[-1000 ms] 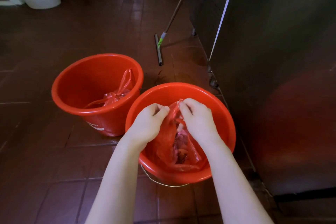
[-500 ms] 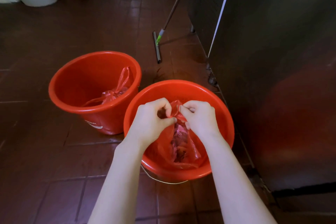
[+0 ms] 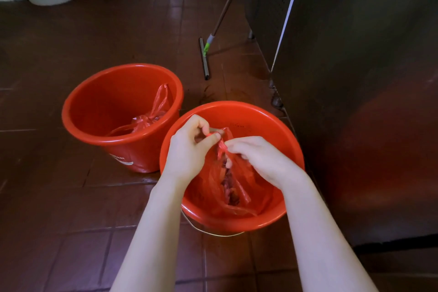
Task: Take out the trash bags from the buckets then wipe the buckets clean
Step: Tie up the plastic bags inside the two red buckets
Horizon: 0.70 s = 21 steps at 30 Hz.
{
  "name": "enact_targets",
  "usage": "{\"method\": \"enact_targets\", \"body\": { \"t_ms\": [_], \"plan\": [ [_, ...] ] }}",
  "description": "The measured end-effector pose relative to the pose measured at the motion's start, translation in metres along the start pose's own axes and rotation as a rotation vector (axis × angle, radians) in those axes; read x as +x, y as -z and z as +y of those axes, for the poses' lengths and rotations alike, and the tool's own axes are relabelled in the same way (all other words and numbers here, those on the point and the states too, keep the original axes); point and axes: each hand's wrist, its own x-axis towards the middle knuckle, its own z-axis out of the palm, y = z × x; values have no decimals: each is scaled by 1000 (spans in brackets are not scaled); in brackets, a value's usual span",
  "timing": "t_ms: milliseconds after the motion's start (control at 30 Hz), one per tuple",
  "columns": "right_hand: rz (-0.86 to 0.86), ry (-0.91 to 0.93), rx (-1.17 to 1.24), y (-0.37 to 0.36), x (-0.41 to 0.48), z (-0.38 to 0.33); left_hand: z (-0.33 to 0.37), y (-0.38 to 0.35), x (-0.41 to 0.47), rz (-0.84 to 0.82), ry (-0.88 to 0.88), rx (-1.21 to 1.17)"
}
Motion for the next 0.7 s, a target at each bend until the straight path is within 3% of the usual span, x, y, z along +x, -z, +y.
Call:
{"method": "enact_targets", "body": {
  "t_ms": [133,233,300,500,600,700],
  "plan": [
    [-10,52,-163,-3,2,1,-2,-2,2,31,51,-30],
    [239,126,-313,-14,8,5,-2,-7,1,74,102,-43],
    [395,181,-269,-19,11,8,-3,-9,1,125,156,-98],
    [559,317,-132,-13,11,14,-6,-4,3,162,320,-297],
    [594,211,142,-8,14,16,-12,-5,6,191,408,-330],
    [631,28,612,2,11,26,-23,5,7,394,461,-285]
  ]
}}
